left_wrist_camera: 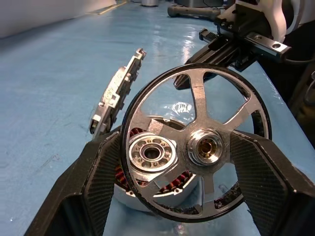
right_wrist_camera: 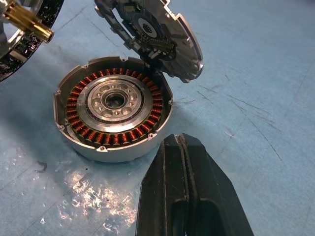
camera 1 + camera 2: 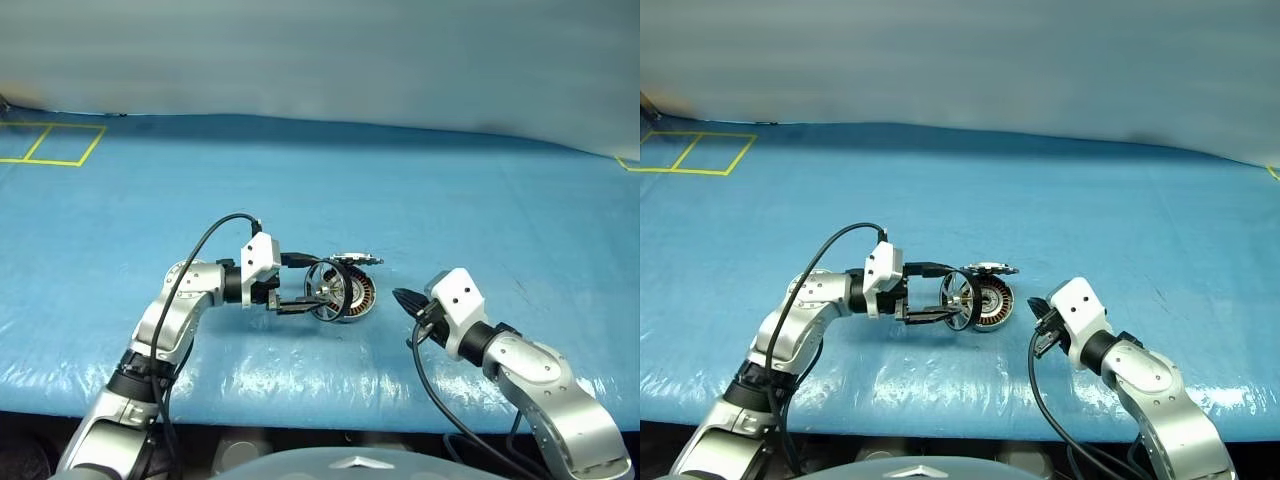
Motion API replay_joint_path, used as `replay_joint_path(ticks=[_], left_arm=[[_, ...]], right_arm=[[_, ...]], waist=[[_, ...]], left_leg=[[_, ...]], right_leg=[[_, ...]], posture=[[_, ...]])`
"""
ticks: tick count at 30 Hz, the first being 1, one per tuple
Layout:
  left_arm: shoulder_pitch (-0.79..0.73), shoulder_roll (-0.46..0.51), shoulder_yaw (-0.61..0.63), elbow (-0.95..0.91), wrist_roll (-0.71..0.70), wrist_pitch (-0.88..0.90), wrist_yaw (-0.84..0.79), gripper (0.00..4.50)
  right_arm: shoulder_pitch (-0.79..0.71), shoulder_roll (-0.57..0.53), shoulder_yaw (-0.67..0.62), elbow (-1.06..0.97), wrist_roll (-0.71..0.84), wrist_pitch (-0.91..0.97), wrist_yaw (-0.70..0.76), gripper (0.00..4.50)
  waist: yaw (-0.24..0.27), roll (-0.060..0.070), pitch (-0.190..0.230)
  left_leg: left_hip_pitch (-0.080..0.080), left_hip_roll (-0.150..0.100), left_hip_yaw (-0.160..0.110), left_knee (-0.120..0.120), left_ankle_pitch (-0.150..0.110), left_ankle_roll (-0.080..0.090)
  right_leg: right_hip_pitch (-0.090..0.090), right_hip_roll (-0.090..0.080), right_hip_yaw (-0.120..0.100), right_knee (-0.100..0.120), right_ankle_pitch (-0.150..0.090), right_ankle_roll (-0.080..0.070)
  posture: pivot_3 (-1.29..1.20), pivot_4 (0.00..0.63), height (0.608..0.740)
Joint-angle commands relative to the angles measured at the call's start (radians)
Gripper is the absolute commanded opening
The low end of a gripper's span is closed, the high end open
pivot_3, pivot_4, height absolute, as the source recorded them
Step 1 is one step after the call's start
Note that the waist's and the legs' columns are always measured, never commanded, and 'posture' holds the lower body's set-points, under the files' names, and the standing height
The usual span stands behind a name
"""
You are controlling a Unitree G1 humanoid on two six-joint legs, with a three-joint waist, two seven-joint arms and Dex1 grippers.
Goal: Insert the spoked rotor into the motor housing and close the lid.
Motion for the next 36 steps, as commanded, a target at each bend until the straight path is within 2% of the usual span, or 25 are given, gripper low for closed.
replay_joint_path(ticks=[1,12,15,20,25,30,36], left_arm=[[-0.039,-0.023,-0.021,0.043,0.023,-0.026,0.023,3.55],[-0.076,-0.039,-0.094,0.092,0.062,-0.062,-0.017,3.55],[-0.069,-0.026,-0.069,0.062,-0.010,-0.031,-0.071,3.55],[-0.074,-0.019,-0.006,0.077,-0.044,-0.030,-0.047,3.55],[-0.035,0.033,-0.011,0.016,-0.069,0.012,-0.089,3.55],[0.018,0.092,-0.092,-0.026,0.007,-0.024,-0.122,3.55],[0.004,0.009,-0.101,0.025,0.032,-0.062,-0.041,3.55]], right_arm=[[-0.007,0.005,0.015,-0.025,-0.013,-0.008,-0.016,0.00],[0.006,0.028,0.035,-0.021,-0.029,-0.018,-0.041,0.00],[0.018,0.031,0.029,-0.030,-0.030,-0.018,-0.045,0.00],[0.028,0.029,0.028,-0.028,-0.037,-0.021,-0.049,0.00],[0.025,0.026,0.031,-0.025,-0.037,-0.020,-0.047,0.00],[0.011,0.019,0.031,-0.015,-0.037,-0.018,-0.039,0.00],[-0.011,0.015,0.042,-0.004,-0.038,-0.016,-0.030,0.00]], waist=[[0.000,0.000,0.000],[-0.001,0.000,0.000],[-0.001,0.000,0.000],[-0.001,0.000,0.000],[-0.002,0.000,0.000],[-0.001,0.000,0.000],[0.001,0.000,0.000]], left_leg=[[0.000,0.000,0.000,0.000,0.000,0.000],[0.000,0.000,0.000,0.000,0.000,0.000],[0.000,0.000,0.000,0.000,0.000,0.000],[0.000,0.000,0.000,0.000,0.000,0.000],[0.000,0.000,0.000,0.000,0.000,0.000],[0.000,0.000,0.000,-0.001,0.000,0.000],[0.000,0.000,0.000,0.001,0.000,0.000]], right_leg=[[0.000,0.000,0.000,0.000,0.000,0.000],[0.000,0.000,0.000,0.000,0.000,0.000],[0.000,0.000,0.000,0.000,0.000,0.000],[0.000,0.000,0.000,0.000,0.000,0.000],[-0.001,0.000,0.000,0.000,0.000,0.000],[-0.001,0.000,0.000,0.000,0.000,-0.001],[0.000,0.000,0.000,0.000,0.000,0.000]], posture=[[0.00,0.150,0.740],[0.00,0.150,0.740],[0.00,0.150,0.740],[0.00,0.150,0.740],[0.00,0.150,0.740],[0.00,0.150,0.740],[0.00,0.150,0.740]])
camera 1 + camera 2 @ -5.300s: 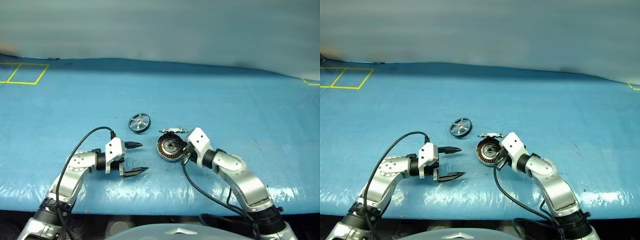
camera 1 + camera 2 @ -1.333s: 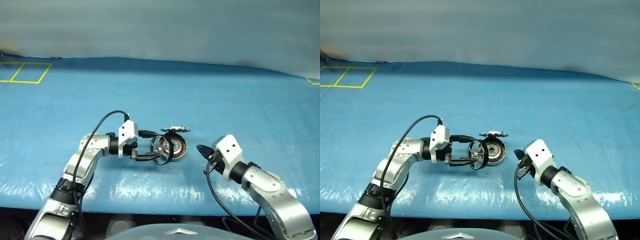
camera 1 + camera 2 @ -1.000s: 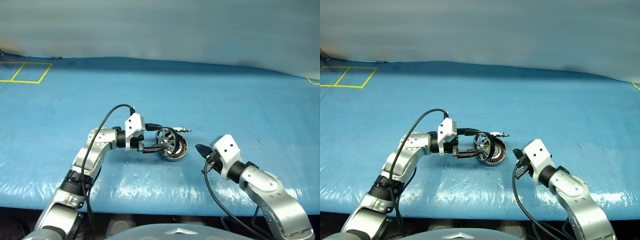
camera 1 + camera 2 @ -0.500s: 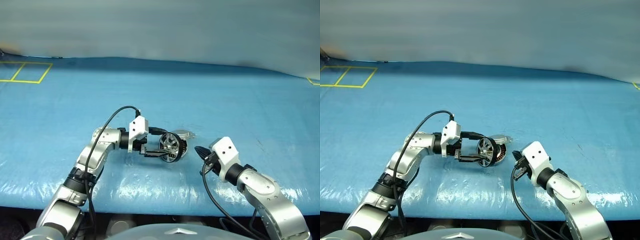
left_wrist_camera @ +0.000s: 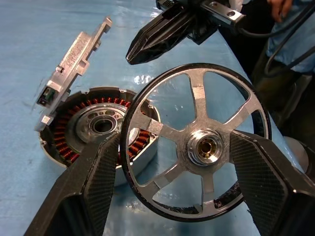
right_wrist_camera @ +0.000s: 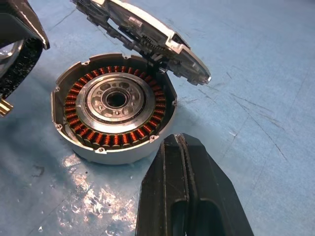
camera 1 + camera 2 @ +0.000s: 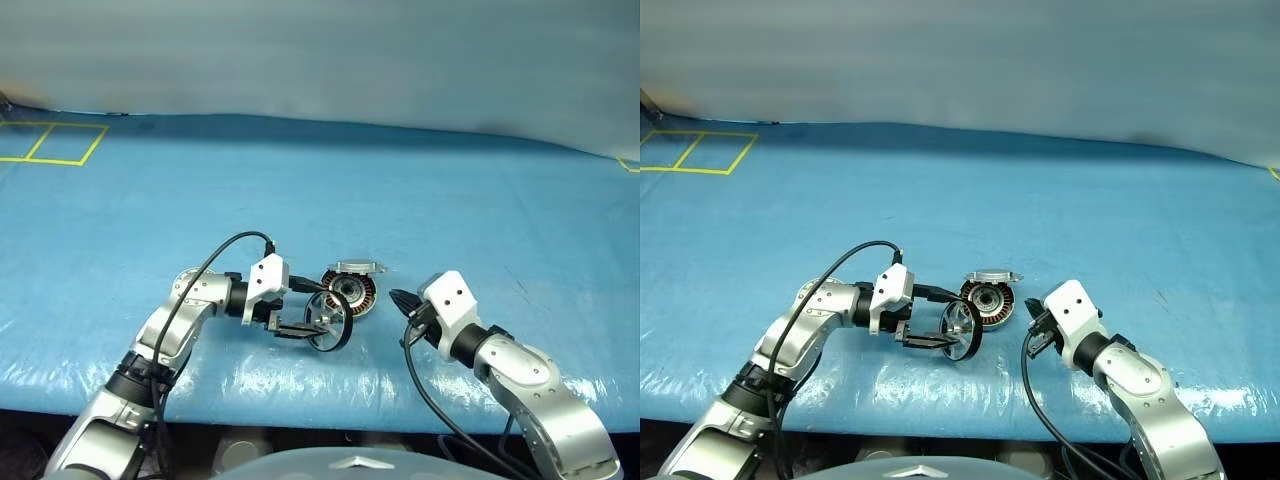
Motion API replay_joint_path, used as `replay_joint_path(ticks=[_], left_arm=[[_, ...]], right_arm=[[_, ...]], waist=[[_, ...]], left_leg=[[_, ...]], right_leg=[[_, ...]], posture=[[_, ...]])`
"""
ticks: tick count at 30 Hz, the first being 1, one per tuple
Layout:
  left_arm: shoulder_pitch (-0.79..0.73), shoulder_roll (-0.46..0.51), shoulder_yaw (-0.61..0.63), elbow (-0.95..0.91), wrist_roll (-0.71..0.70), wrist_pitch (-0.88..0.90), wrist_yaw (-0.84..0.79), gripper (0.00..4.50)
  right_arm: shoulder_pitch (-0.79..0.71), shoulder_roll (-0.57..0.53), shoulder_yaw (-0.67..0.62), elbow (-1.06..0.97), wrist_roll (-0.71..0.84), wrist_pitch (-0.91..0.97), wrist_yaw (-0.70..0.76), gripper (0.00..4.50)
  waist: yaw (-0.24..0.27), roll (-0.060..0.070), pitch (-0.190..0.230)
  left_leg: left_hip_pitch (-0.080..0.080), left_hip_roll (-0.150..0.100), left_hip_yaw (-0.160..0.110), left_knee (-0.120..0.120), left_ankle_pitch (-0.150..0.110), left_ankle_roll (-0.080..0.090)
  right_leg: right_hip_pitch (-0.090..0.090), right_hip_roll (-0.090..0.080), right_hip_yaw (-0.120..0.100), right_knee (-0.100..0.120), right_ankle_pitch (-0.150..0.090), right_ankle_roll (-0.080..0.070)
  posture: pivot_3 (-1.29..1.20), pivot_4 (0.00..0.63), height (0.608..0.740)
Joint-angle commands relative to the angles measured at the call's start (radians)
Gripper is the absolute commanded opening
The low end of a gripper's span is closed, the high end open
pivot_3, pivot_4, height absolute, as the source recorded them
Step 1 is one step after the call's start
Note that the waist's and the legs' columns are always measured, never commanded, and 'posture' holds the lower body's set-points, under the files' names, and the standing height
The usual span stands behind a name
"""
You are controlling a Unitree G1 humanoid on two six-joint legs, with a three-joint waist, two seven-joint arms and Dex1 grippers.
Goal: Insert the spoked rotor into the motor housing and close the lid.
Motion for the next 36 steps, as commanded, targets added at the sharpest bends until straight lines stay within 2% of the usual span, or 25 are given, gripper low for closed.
replay_joint_path(ticks=[1,6,19,25,36], left_arm=[[-0.026,-0.046,0.000,0.012,0.016,-0.042,0.044,3.55],[-0.049,-0.097,-0.002,0.055,0.029,-0.078,0.069,3.55],[-0.143,-0.123,0.067,0.163,0.010,-0.087,0.110,3.55],[-0.126,-0.094,0.006,0.153,0.045,-0.077,0.056,3.55],[-0.149,-0.101,0.007,0.227,0.117,-0.107,0.108,3.55]], right_arm=[[-0.012,-0.012,0.003,-0.007,-0.007,-0.012,0.007,0.00],[-0.014,-0.009,0.002,-0.006,-0.010,-0.010,0.007,0.00],[0.004,0.007,0.039,0.013,-0.043,-0.020,-0.009,0.00],[0.006,0.009,0.046,0.017,-0.055,-0.021,-0.011,0.00],[0.006,0.014,0.048,0.019,-0.061,-0.022,-0.010,0.00]], waist=[[0.000,0.000,0.000],[-0.002,0.000,0.000],[-0.002,0.000,0.000],[-0.003,0.000,0.000],[-0.003,0.000,0.000]], left_leg=[[0.000,0.000,0.000,0.000,0.000,0.000],[0.000,0.000,0.000,0.000,0.000,0.000],[0.000,0.000,0.000,0.000,0.000,0.000],[0.000,0.000,-0.001,-0.001,0.000,0.000],[0.000,0.000,0.000,0.000,0.000,0.000]], right_leg=[[0.000,0.000,0.000,0.000,0.000,0.000],[0.000,0.000,0.000,0.000,0.000,0.000],[0.000,0.000,0.000,0.000,0.000,0.001],[0.000,0.000,0.000,0.000,0.002,0.003],[0.000,0.000,0.000,0.000,0.002,0.003]], posture=[[0.00,0.150,0.740],[0.00,0.150,0.740],[0.00,0.150,0.740],[0.00,0.150,0.740],[0.00,0.150,0.740]])
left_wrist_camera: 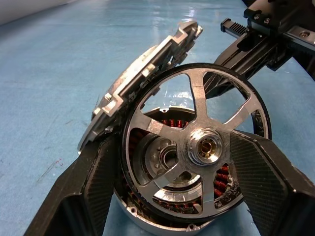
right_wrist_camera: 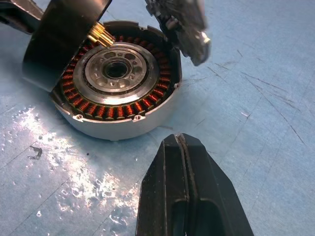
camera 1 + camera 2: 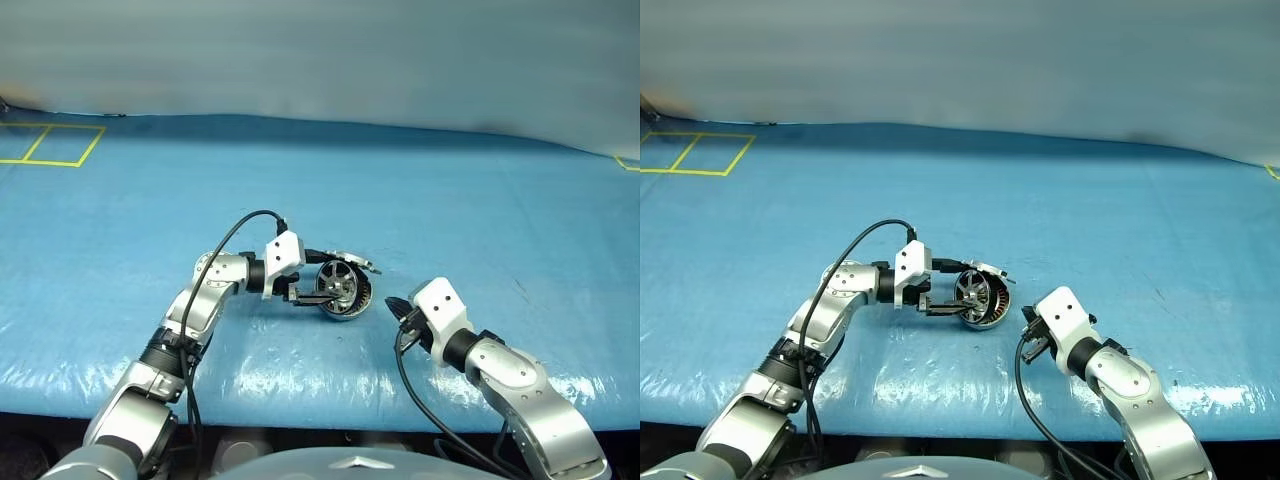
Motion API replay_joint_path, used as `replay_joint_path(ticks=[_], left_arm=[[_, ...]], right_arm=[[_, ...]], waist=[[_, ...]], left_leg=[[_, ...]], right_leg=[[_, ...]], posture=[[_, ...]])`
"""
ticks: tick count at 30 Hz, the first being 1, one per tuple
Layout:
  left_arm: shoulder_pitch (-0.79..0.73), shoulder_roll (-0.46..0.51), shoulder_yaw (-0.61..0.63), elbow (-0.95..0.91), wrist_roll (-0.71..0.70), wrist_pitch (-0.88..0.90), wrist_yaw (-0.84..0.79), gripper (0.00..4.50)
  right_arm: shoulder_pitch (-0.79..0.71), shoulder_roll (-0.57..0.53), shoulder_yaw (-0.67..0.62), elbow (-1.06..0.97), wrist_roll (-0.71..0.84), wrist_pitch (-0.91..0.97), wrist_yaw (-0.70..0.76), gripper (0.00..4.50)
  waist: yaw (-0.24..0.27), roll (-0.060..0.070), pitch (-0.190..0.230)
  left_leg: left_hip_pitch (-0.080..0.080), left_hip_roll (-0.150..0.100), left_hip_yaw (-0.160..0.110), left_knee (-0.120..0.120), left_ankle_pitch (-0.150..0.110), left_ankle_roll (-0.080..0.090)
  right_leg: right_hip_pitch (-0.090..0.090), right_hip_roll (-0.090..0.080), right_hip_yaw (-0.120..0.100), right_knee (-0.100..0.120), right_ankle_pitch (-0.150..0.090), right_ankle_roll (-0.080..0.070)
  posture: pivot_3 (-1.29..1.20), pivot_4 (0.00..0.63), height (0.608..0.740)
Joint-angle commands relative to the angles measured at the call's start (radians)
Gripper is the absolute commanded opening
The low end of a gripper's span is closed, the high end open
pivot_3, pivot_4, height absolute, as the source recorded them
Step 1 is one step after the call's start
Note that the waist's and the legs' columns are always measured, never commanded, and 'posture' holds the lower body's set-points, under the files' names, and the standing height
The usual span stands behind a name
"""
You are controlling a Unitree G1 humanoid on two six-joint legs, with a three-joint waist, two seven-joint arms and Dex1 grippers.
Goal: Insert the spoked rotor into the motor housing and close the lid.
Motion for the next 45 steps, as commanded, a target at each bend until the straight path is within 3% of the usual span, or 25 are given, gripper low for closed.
replay_joint_path(ticks=[1,9,13,16,22,26,34,45], left_arm=[[-0.004,0.002,-0.003,0.001,0.014,0.004,0.008,3.55],[-0.010,0.011,-0.011,0.001,0.023,0.063,0.008,3.55],[-0.010,0.007,-0.015,0.011,0.032,0.046,0.007,4.45],[-0.008,0.010,-0.019,0.000,0.054,0.029,0.024,4.45],[-0.001,0.024,0.040,-0.075,-0.049,0.074,-0.017,4.45],[0.027,0.071,0.081,-0.158,-0.128,0.143,-0.059,4.45],[0.099,0.162,0.106,-0.247,-0.142,0.172,-0.055,4.45],[0.263,0.130,0.144,-0.308,-0.145,0.135,0.058,4.45]], right_arm=[[-0.004,0.001,-0.005,-0.016,-0.002,-0.020,0.001,0.00],[-0.009,-0.001,0.003,-0.010,-0.009,-0.021,0.000,0.00],[-0.010,0.003,0.006,-0.006,-0.009,-0.023,-0.002,0.00],[-0.011,0.004,0.007,-0.006,-0.009,-0.023,-0.003,0.00],[-0.004,0.009,-0.001,-0.005,-0.005,-0.027,-0.006,0.00],[0.015,0.010,-0.034,-0.016,0.010,-0.030,-0.003,0.00],[0.022,0.001,-0.108,-0.044,0.041,-0.029,0.016,0.00],[0.032,0.013,-0.111,-0.085,0.116,-0.015,0.045,0.00]], waist=[[0.000,0.000,0.000],[0.000,0.000,0.000],[0.000,0.000,0.000],[0.000,0.000,0.000],[0.000,0.000,0.000],[-0.002,0.000,0.000],[-0.001,0.000,0.000],[0.000,0.000,0.000]], left_leg=[[0.000,0.000,0.000,0.000,0.000,0.000],[0.000,0.000,0.000,0.000,0.000,0.000],[0.000,0.000,0.000,0.000,0.000,0.000],[0.000,0.000,0.000,0.000,0.000,0.000],[0.000,0.000,0.000,0.000,0.000,0.000],[0.000,0.001,0.000,0.000,0.000,0.000],[0.000,0.000,0.000,0.000,0.000,0.000],[0.000,0.001,0.000,-0.001,0.000,0.000]], right_leg=[[0.000,0.000,0.000,0.000,0.000,0.000],[0.000,0.000,0.000,0.000,0.000,0.000],[0.000,0.000,0.000,0.000,0.000,0.000],[0.000,0.000,0.000,0.000,0.000,0.000],[-0.001,0.000,0.000,0.000,0.000,0.000],[-0.001,0.000,0.000,0.000,0.000,0.000],[-0.001,0.000,0.000,0.000,-0.001,-0.002],[-0.001,0.000,0.000,0.000,-0.002,-0.003]], posture=[[0.00,0.150,0.740],[0.00,0.150,0.740],[0.00,0.150,0.740],[0.00,0.150,0.740],[0.00,0.150,0.740],[0.00,0.150,0.740],[0.00,0.150,0.740],[0.00,0.150,0.740]])
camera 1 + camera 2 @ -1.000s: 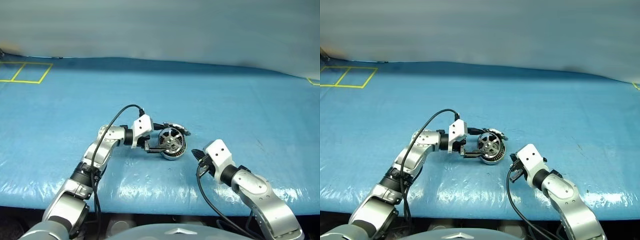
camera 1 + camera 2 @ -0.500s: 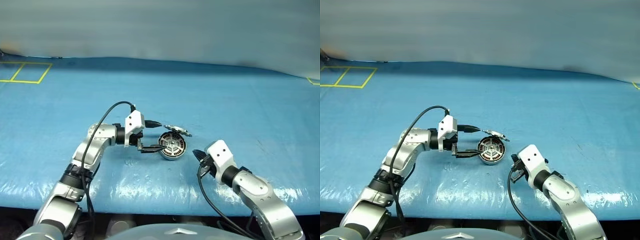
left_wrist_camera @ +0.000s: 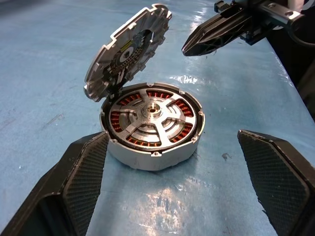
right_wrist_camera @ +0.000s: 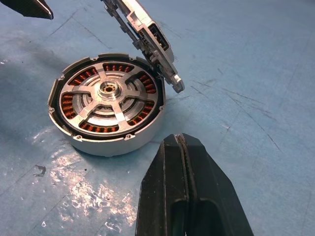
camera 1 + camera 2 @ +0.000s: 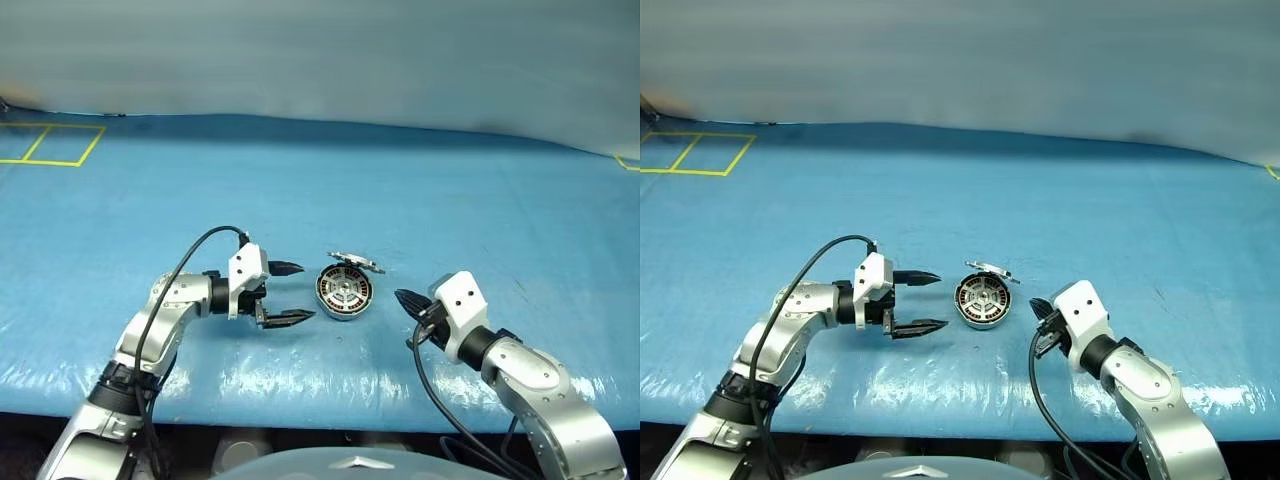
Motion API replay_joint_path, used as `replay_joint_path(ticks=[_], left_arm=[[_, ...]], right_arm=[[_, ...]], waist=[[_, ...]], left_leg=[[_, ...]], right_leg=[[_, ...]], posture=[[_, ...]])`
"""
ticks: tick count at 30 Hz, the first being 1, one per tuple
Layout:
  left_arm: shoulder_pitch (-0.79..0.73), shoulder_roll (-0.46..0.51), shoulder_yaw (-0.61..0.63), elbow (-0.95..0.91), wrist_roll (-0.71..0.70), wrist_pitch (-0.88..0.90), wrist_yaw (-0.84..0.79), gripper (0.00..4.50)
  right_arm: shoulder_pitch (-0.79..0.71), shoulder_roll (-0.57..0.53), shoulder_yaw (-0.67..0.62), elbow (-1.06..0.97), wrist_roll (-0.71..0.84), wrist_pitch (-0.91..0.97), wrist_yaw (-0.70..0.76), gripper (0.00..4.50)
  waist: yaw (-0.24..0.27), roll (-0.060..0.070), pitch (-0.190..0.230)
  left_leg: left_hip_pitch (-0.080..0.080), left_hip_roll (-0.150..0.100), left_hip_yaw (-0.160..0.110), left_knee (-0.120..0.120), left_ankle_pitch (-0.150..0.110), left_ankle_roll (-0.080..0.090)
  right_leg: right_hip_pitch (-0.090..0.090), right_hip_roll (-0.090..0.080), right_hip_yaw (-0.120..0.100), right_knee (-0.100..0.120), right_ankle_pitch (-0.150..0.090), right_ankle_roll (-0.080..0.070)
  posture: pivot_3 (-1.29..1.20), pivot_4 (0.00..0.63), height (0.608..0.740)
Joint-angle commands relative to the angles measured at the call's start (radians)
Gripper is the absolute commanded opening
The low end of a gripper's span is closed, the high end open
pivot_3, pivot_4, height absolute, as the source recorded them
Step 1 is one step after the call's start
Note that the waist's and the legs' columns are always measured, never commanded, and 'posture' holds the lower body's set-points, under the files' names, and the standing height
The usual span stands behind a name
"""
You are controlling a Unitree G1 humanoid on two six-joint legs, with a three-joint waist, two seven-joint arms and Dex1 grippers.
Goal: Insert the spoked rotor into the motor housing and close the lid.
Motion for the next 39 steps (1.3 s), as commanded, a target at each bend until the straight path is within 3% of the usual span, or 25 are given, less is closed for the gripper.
replay_joint_path(ticks=[1,16,19,31,39], left_arm=[[0.033,-0.015,0.034,-0.050,-0.010,-0.033,0.043,4.45],[0.134,-0.093,0.026,-0.023,0.017,-0.108,0.167,4.45],[0.134,-0.102,0.020,-0.010,0.018,-0.103,0.172,4.50],[0.102,-0.102,0.017,0.031,0.014,-0.115,0.147,4.50],[0.096,-0.109,0.021,0.050,0.023,-0.142,0.153,4.50]], right_arm=[[0.007,-0.001,0.011,-0.044,0.018,-0.009,0.009,0.00],[0.073,0.018,0.091,-0.050,0.016,-0.031,-0.012,0.00],[0.079,0.012,0.089,-0.046,0.014,-0.045,-0.006,0.58],[0.089,-0.005,0.050,-0.048,0.036,-0.055,0.014,4.46],[0.081,-0.003,0.035,-0.047,0.049,-0.034,0.004,4.46]], waist=[[0.000,0.000,0.000],[0.000,0.000,0.000],[0.000,0.000,0.000],[0.000,0.000,0.000],[0.000,0.000,0.000]], left_leg=[[0.000,0.000,0.000,0.000,0.000,0.000],[0.000,0.000,0.001,0.000,0.000,0.000],[0.000,0.000,0.001,0.000,0.000,0.000],[0.000,0.000,0.001,0.000,0.000,0.000],[0.001,0.000,0.001,0.000,0.000,0.000]], right_leg=[[0.000,0.000,0.000,0.000,0.000,0.000],[0.000,0.000,0.000,0.000,0.000,0.000],[0.000,0.000,0.000,0.000,0.000,0.000],[0.000,0.000,0.000,0.000,0.000,0.000],[0.000,0.000,0.000,0.000,0.000,0.000]], posture=[[0.00,0.150,0.740],[0.00,0.150,0.740],[0.00,0.150,0.740],[0.00,0.150,0.740],[0.00,0.150,0.740]])
